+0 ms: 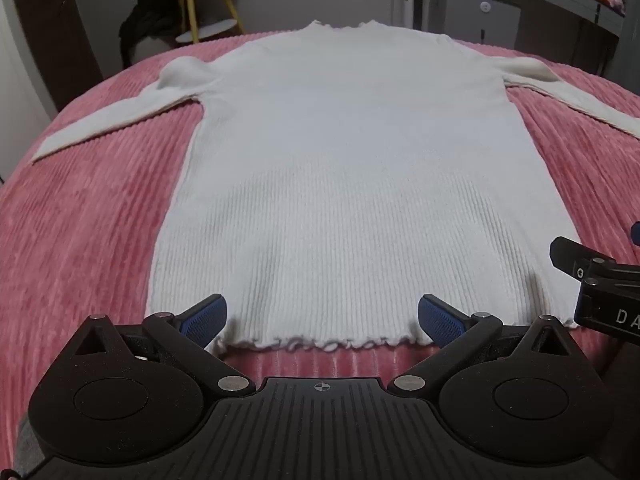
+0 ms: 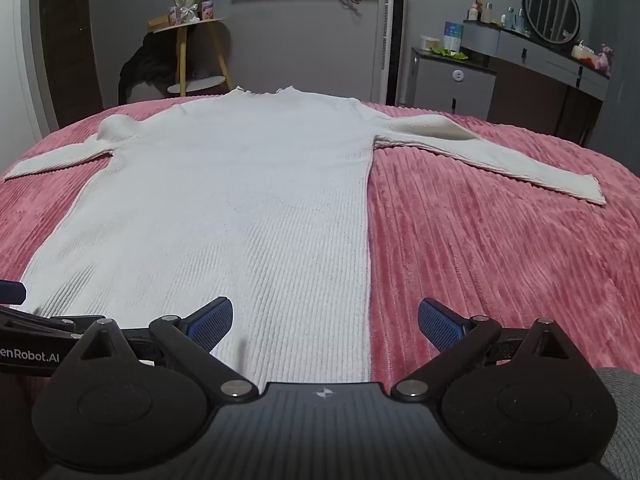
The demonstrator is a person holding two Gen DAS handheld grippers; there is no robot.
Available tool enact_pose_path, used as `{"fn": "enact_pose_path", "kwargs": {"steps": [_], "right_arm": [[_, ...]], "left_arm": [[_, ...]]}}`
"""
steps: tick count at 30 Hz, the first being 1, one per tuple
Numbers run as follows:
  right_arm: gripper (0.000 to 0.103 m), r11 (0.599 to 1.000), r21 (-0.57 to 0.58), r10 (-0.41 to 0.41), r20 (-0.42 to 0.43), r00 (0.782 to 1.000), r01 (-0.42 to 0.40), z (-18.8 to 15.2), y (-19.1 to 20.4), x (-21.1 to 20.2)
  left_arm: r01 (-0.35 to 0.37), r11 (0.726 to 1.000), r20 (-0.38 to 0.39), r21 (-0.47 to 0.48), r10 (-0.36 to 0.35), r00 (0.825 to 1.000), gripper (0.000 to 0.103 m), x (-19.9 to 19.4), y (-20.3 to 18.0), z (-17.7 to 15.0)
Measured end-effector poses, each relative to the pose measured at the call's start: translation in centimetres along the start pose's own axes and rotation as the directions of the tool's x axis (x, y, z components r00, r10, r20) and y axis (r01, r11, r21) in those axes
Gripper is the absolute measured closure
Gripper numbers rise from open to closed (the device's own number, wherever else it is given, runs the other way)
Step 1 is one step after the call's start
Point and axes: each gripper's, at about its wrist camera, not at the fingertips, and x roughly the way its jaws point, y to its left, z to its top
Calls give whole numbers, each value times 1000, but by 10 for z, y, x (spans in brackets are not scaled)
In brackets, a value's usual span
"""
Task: Fold small clothes
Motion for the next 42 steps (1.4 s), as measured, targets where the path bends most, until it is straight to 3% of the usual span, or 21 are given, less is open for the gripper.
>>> {"fn": "enact_pose_path", "kwargs": {"steps": [42], "right_arm": [[4, 1000, -4, -2, 11, 1000, 2, -1, 1, 0]], "left_arm": [[-9, 1000, -12, 3, 9, 1000, 0, 9, 4, -5]]}}
